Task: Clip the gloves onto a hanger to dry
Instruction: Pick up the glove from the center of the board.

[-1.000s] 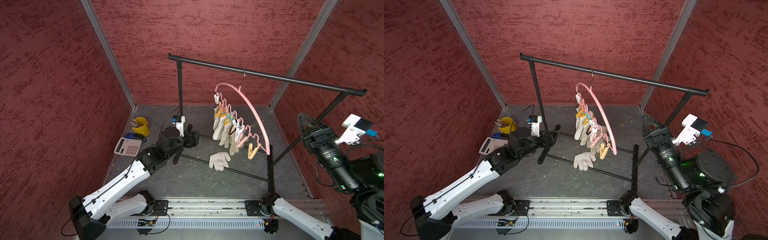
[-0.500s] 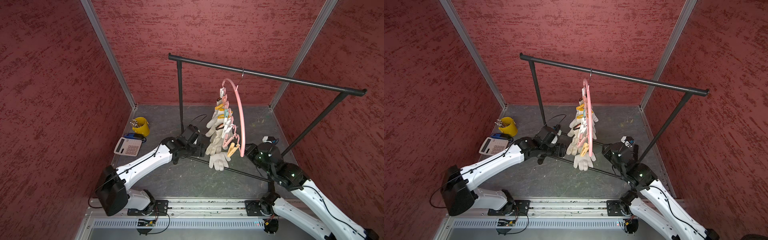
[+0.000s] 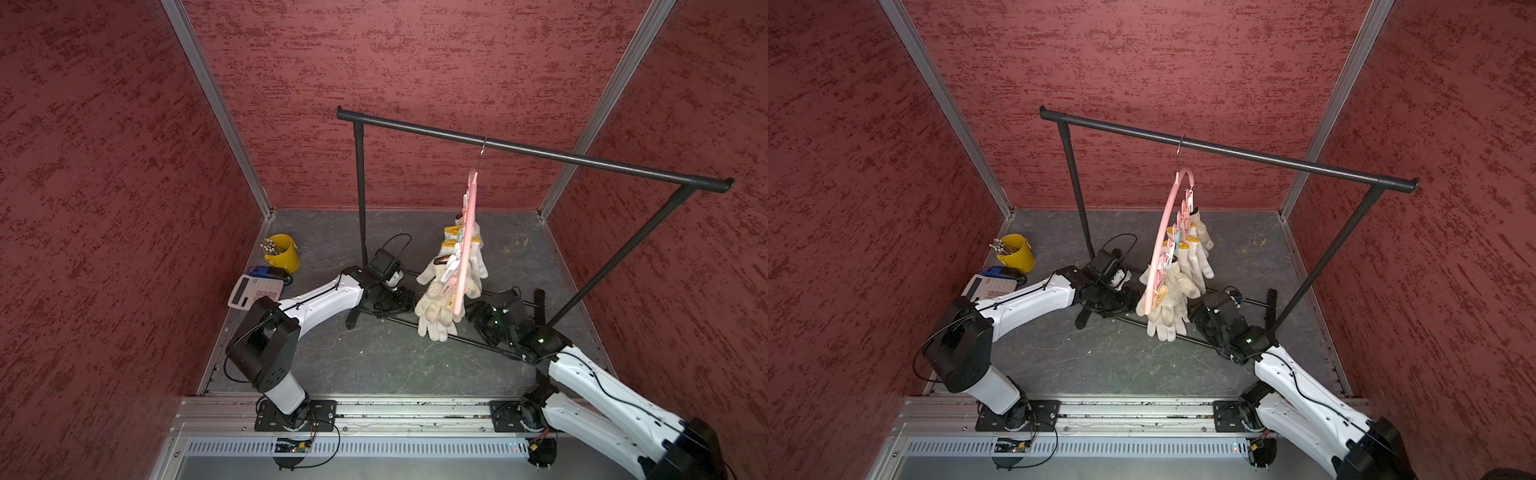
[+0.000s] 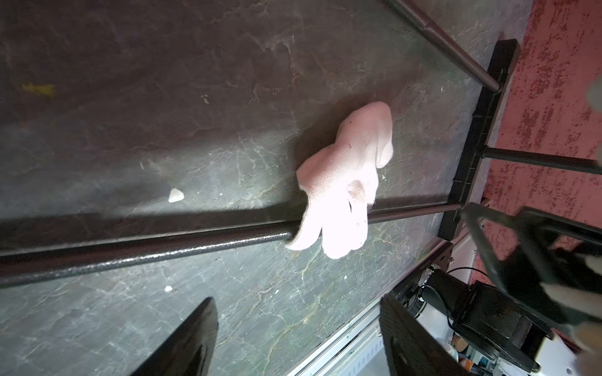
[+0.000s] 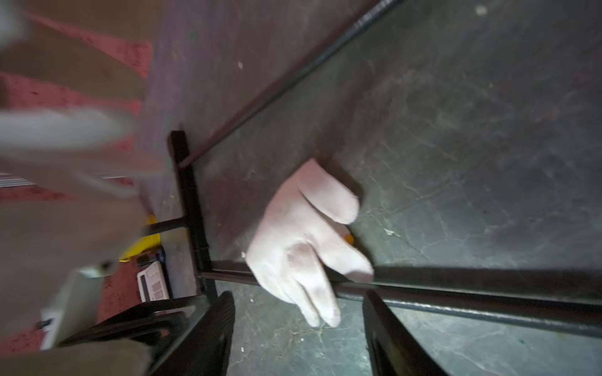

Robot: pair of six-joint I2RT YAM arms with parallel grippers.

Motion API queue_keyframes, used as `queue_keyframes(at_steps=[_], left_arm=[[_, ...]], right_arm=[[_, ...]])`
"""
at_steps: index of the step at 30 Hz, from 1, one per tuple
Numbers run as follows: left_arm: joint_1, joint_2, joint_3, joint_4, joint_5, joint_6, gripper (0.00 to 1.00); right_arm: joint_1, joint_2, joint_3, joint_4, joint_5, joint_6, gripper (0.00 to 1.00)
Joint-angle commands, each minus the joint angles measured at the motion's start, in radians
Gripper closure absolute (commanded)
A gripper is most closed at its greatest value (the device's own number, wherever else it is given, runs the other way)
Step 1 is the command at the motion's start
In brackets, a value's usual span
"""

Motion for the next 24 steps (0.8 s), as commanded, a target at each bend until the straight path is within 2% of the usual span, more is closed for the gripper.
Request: queue_keyframes(at_steps=[1, 8, 16, 24], left_arm=[[0.004, -0.029, 0.015, 0.003, 0.016, 0.011, 0.21], [0.029, -0.048, 0.011, -0.017, 0.000, 0.017, 0.21], [0.041, -0.081, 0.000, -0.030, -0.007, 0.018, 0.20], [0.047, -0.110, -0.021, -0.037, -0.012, 0.015, 0.21]], right_arm=[[-0.036, 0.026, -0.032, 0.147, -0.115, 0.001, 0.37], [-0.057, 0.213, 0.033, 0.171, -0.141, -0.093, 0.37], [-0.058, 0.508, 0.220, 0.098, -0.115, -0.252, 0.36], [-0.060, 0.678, 0.291, 0.083, -0.131, -0.298, 0.35]])
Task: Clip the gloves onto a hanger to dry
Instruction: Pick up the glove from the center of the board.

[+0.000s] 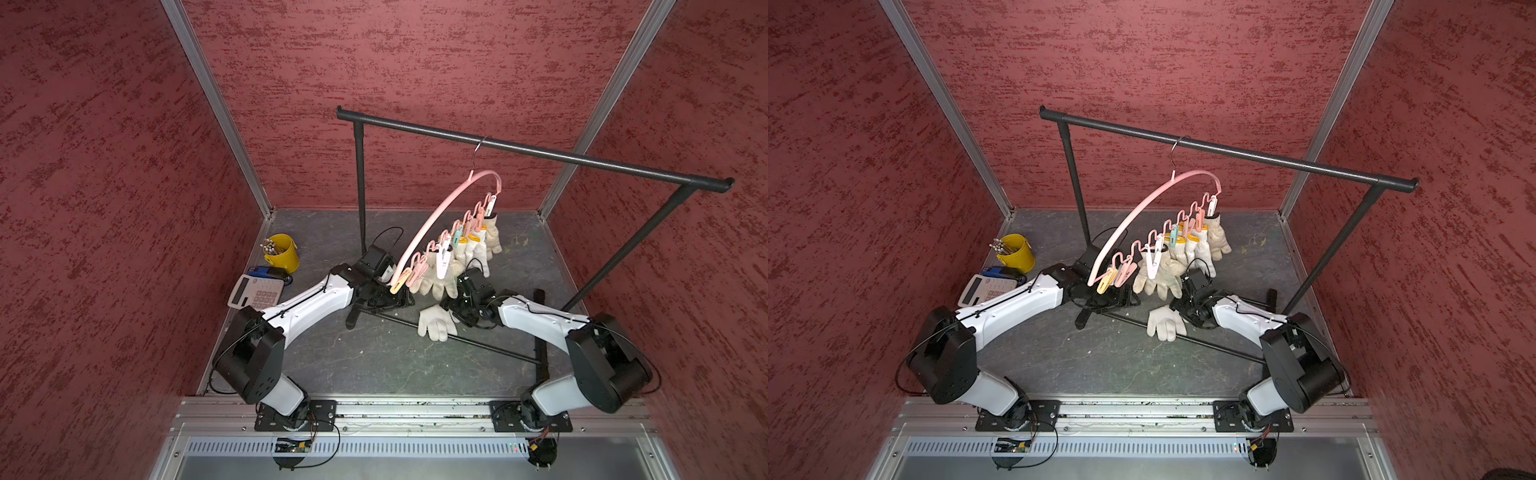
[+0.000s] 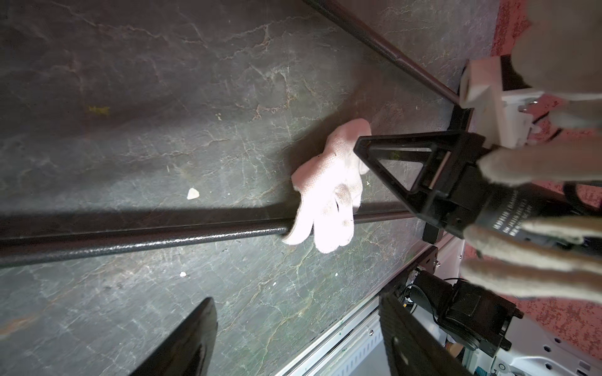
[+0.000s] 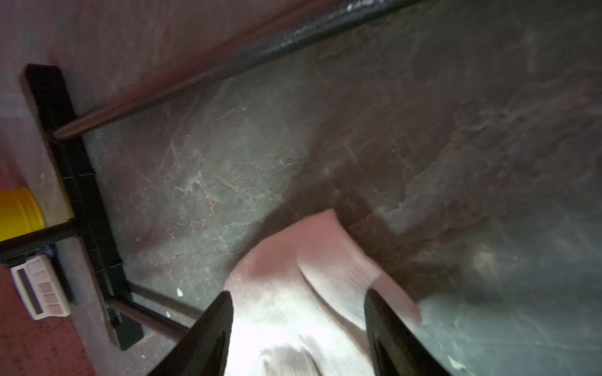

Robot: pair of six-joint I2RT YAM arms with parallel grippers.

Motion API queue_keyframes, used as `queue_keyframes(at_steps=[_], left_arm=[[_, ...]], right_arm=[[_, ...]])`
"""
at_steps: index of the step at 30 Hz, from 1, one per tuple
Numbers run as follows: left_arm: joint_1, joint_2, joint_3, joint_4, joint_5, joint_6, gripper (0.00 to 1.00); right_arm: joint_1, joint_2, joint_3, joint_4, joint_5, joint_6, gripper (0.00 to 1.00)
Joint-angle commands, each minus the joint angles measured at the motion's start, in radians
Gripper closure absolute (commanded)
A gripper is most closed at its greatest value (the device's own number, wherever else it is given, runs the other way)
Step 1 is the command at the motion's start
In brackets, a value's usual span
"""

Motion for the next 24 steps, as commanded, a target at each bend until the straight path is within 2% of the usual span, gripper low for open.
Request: queue_keyframes(at_steps=[1, 5, 9, 12, 16, 17, 21, 24], left_arm=[[0.008, -0.024, -0.016, -0.009, -0.006, 0.011, 0.21], [0.009, -0.031, -0.018, -0.009, -0.011, 0.008, 0.21], [0.010, -0.037, -0.018, -0.011, -0.013, 0.006, 0.21], [0.010, -0.043, -0.011, -0.022, -0.018, 0.011, 0.21], [0.012, -0.052, -0.006, -0.017, 0.002, 0.009, 0.21], [0.012, -0.057, -0.008, -0.009, 0.013, 0.006, 0.21], [0.014, -0.076, -0.006, 0.018, 0.051, -0.006, 0.21], [0.021, -0.089, -0.011, 0.050, 0.098, -0.015, 0.21]], right_arm=[[-0.006, 0.062, 0.031, -0.036, -0.008, -0.045, 0.36], [-0.009, 0.132, 0.055, -0.049, -0.037, -0.064, 0.42], [-0.012, 0.147, 0.062, -0.054, -0.041, -0.067, 0.56], [-0.013, 0.097, 0.061, -0.061, -0.013, -0.066, 0.71], [-0.014, -0.041, 0.044, -0.043, 0.037, -0.074, 0.97], [-0.013, -0.073, 0.038, -0.035, 0.046, -0.081, 1.00], [-0.014, -0.239, 0.027, -0.018, 0.056, -0.119, 1.00], [-0.015, -0.346, 0.014, 0.014, 0.012, -0.161, 1.00]])
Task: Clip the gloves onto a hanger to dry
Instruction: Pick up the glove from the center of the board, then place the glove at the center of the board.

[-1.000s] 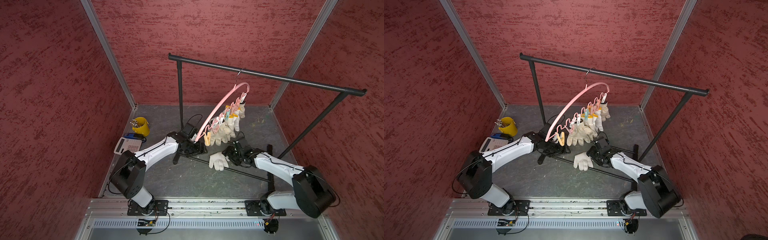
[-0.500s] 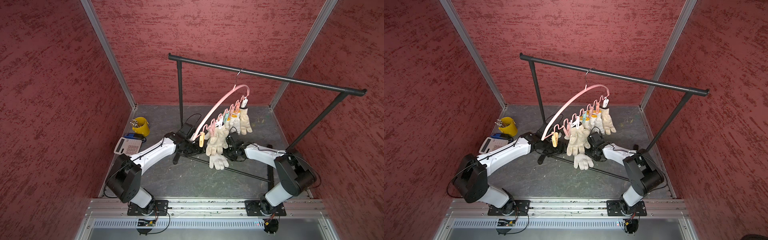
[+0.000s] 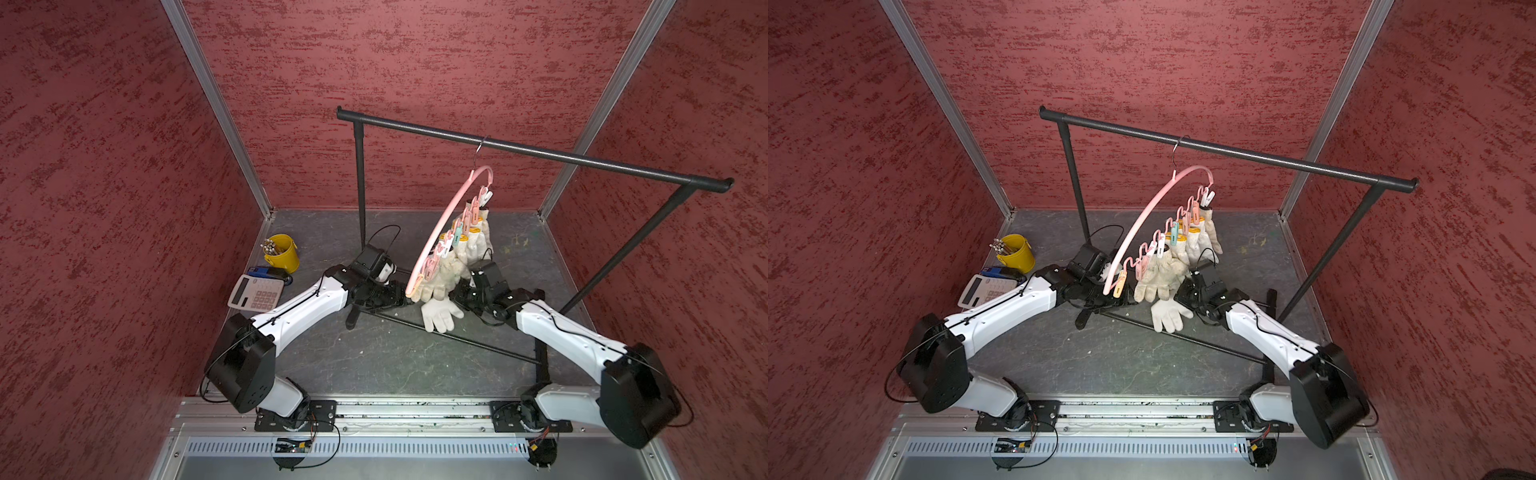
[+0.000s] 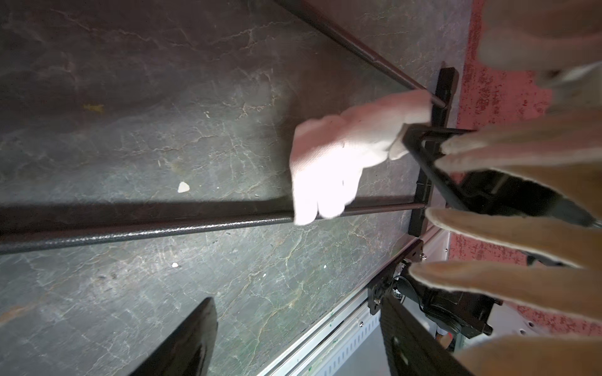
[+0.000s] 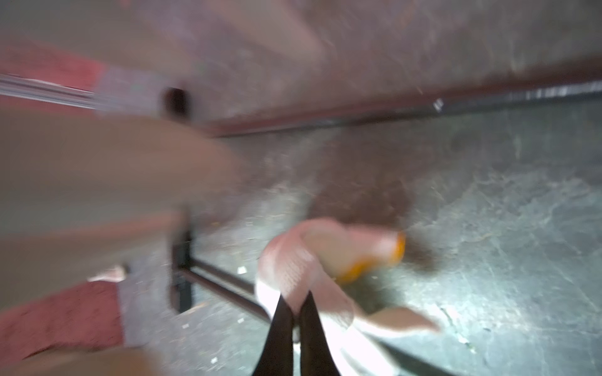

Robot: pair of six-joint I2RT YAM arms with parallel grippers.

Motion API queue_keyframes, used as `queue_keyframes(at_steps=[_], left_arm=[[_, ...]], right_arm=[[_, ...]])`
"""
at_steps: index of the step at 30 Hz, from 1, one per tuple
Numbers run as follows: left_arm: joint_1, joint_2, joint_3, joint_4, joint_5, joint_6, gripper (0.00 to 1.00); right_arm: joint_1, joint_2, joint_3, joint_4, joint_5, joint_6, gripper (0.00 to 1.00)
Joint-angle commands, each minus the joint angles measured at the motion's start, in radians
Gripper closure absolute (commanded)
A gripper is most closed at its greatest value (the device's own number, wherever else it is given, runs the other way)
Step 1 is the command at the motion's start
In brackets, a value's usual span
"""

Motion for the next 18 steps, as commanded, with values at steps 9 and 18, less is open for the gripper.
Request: queue_keyframes(at_steps=[9, 18], left_arm=[[0.051, -0.059, -0.071, 0.300, 0.303, -0.121, 0.20], [0.077, -0.056, -0.139, 0.399, 0.375, -0.202, 0.19]], right_arm=[[-0.001, -0.392, -0.182, 0.189, -0.260, -0.119, 1.00], [0.036, -0.434, -0.272, 0.199, -0.373, -0.078, 1.00]])
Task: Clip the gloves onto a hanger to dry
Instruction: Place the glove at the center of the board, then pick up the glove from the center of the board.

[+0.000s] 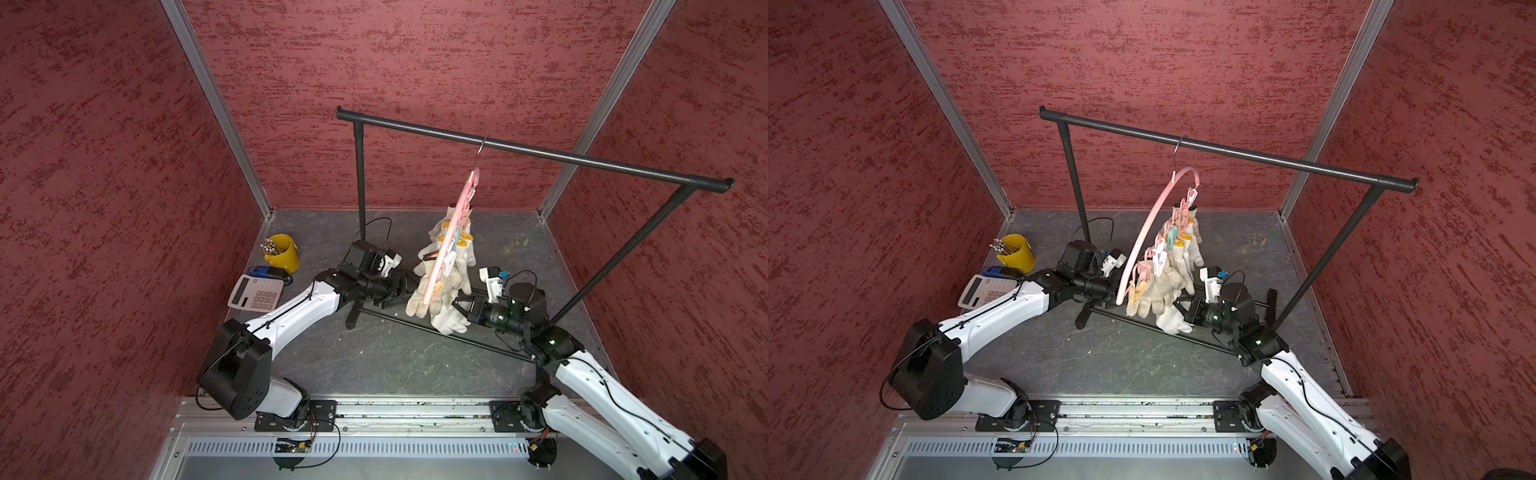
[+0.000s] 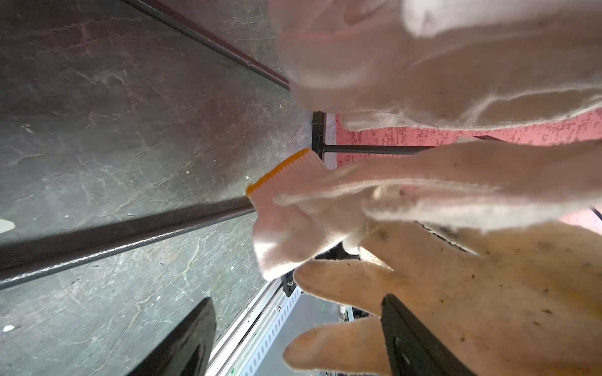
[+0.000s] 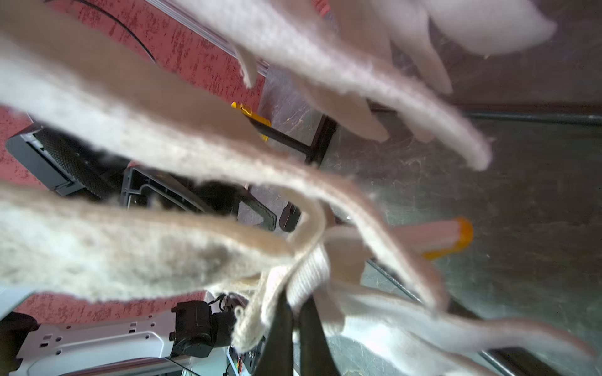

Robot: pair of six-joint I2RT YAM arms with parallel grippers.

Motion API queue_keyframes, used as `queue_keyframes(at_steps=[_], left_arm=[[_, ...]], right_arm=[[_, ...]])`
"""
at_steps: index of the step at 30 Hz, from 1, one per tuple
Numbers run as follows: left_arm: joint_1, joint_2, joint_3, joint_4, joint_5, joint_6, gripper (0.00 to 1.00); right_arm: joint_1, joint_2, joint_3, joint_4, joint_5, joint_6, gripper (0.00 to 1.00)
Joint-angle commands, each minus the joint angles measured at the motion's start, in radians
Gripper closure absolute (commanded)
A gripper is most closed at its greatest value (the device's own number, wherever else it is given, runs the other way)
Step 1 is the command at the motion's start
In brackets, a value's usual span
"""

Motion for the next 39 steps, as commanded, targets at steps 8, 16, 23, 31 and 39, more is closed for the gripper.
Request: queue_keyframes(at_steps=[8, 16, 23, 31, 39], left_arm=[[0.076, -0.121, -0.049, -0.058, -0.066, -0.007, 0.20], [0.108, -0.153, -0.056, -0.165, -0.159, 0.041, 0.20], [0.113, -0.183, -0.049, -0.416, -0.331, 0.094, 0.20], [0.139, -0.223, -0.098, -0.547, -0.263, -0.025, 0.20], [0.136, -0.440, -0.392, -0.297, -0.093, -0.765, 0.21]], right_arm=[[0.142, 0.140, -0.024, 0.157, -0.158, 0.059, 1.00], [0.215, 0.102, -0.035, -0.003, 0.029, 0.065, 0.81], [0.216, 0.045, 0.002, -0.311, 0.320, 0.167, 0.50], [0.216, 0.049, 0.043, -0.386, 0.370, 0.146, 0.48], [0.215, 0.108, 0.085, -0.330, 0.418, 0.098, 0.47]])
